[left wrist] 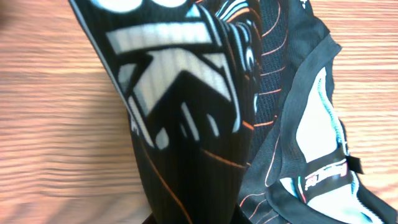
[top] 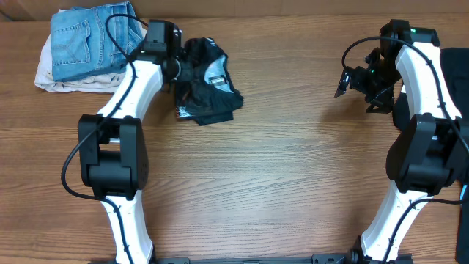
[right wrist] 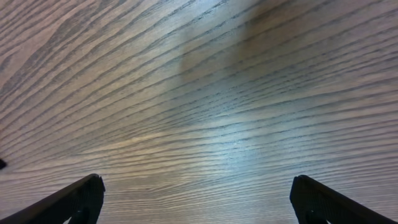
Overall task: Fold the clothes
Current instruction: 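Carry the jersey with left gripper and place it on the jeans stack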
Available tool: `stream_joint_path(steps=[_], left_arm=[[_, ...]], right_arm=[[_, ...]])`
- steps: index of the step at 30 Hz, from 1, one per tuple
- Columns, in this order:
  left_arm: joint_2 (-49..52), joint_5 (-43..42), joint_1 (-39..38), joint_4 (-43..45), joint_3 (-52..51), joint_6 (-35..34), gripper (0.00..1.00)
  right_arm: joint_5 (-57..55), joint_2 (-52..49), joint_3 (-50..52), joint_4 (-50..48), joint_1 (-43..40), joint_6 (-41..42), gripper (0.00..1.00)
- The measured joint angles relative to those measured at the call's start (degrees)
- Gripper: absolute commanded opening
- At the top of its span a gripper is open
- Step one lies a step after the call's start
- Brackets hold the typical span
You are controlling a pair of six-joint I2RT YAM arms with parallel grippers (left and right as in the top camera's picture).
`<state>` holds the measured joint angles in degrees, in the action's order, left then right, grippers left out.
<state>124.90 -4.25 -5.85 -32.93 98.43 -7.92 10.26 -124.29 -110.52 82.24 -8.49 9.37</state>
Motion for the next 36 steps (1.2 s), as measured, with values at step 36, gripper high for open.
stream_joint_path(steps=[36], left_arm=[[0.28,9.46,16.63,-7.85,24.09,10.29,0.08]], right_arm=[[0.0,0.0,0.0,4.74,0.02,0.0,1.0]])
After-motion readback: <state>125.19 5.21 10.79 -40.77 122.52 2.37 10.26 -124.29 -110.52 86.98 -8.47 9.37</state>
